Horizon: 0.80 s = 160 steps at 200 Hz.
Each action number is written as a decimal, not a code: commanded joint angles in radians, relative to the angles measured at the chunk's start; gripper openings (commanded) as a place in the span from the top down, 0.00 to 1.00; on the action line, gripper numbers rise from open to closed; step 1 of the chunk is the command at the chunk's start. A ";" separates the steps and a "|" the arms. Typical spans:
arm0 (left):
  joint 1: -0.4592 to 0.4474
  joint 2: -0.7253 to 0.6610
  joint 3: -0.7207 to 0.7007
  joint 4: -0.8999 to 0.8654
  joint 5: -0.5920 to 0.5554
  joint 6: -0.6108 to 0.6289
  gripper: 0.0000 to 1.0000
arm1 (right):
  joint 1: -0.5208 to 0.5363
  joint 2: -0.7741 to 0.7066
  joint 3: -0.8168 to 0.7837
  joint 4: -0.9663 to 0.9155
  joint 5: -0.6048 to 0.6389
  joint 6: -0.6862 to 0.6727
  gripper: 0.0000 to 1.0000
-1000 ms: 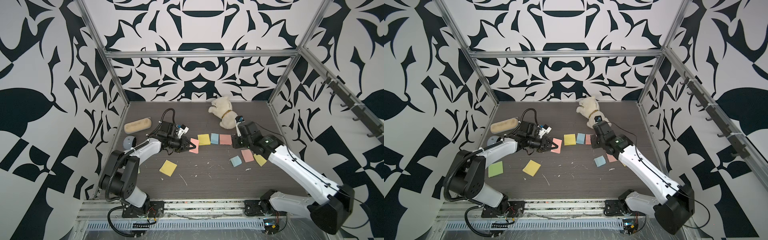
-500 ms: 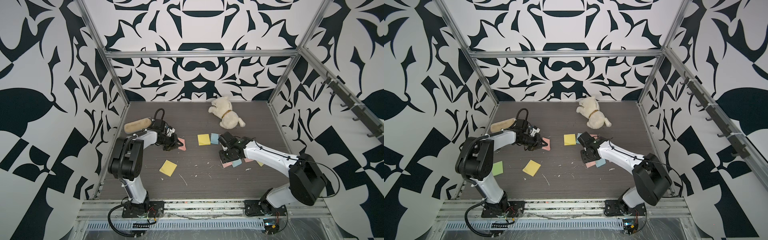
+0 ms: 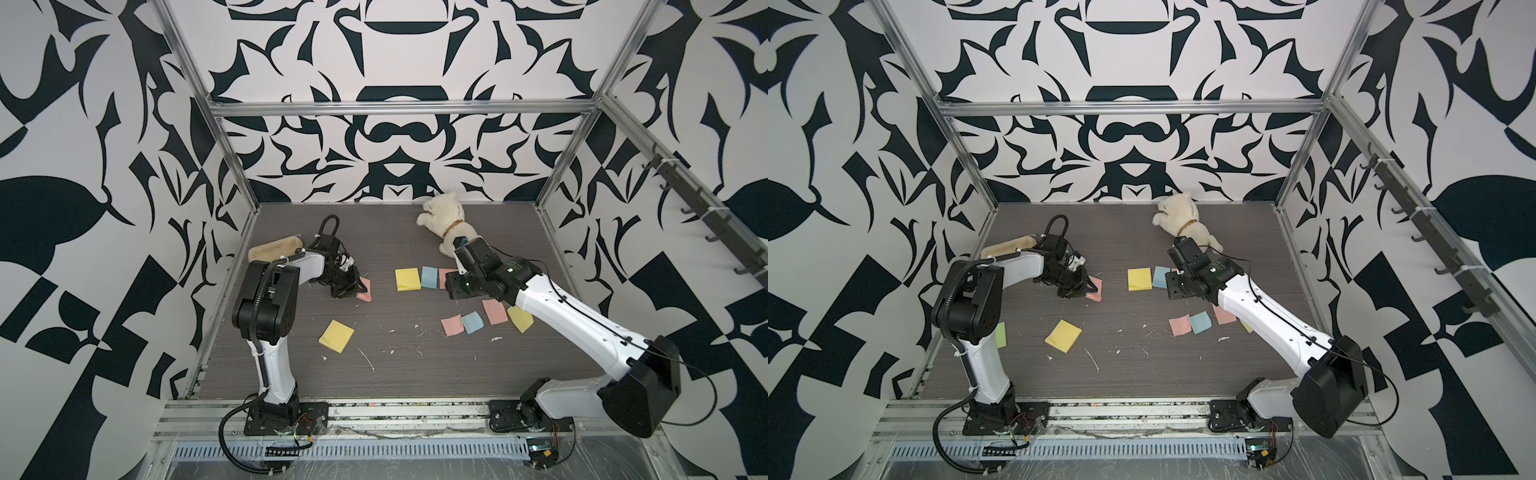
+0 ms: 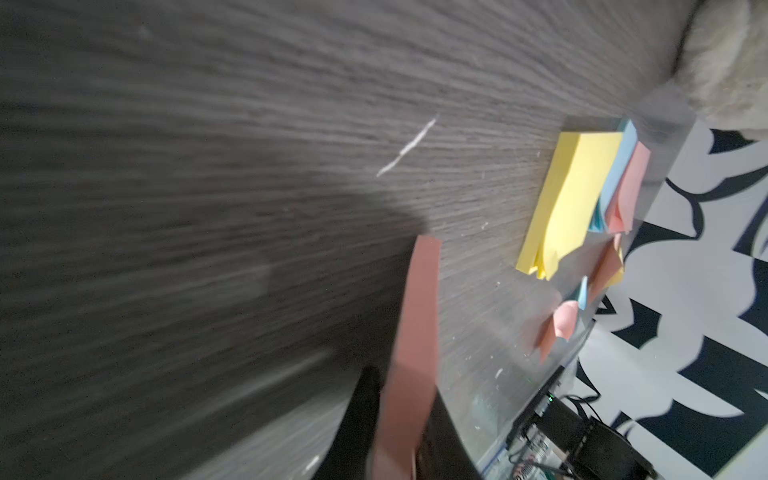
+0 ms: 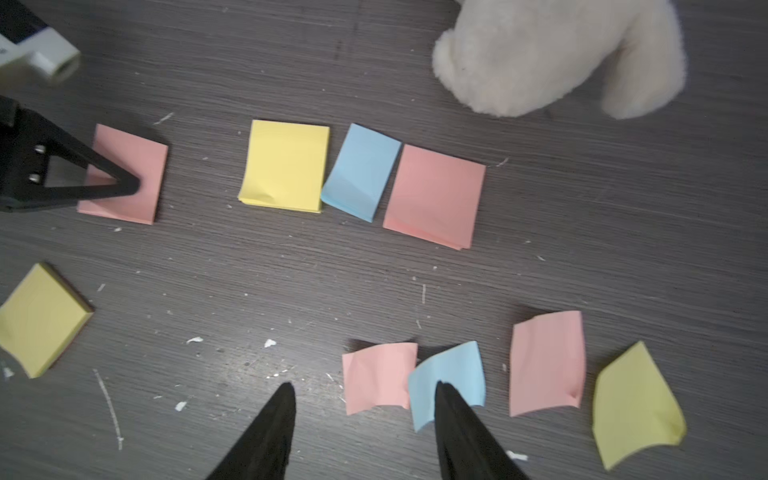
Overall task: Tear off pages from different memo pads
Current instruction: Place the memo pad at the center of the board.
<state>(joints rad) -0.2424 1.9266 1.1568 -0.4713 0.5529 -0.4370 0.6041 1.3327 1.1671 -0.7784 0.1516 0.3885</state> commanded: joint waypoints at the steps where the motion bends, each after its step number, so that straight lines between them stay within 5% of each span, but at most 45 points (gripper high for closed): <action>1: -0.003 0.024 0.025 -0.083 -0.078 0.032 0.71 | 0.022 0.001 0.074 -0.087 0.132 -0.031 0.41; 58: -0.052 0.040 0.067 -0.076 -0.110 0.043 0.55 | 0.129 0.091 0.123 -0.015 0.114 0.006 0.41; 130: -0.118 0.115 0.129 0.020 -0.039 -0.084 0.67 | 0.196 0.180 0.162 0.043 0.070 0.039 0.41; 160: -0.086 0.006 0.095 -0.031 -0.083 -0.050 0.53 | 0.287 0.243 0.157 0.091 0.013 0.098 0.41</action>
<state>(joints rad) -0.3622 2.0075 1.2827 -0.4377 0.5343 -0.4942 0.8154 1.5368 1.2934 -0.7437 0.2245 0.4255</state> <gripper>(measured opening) 0.424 0.592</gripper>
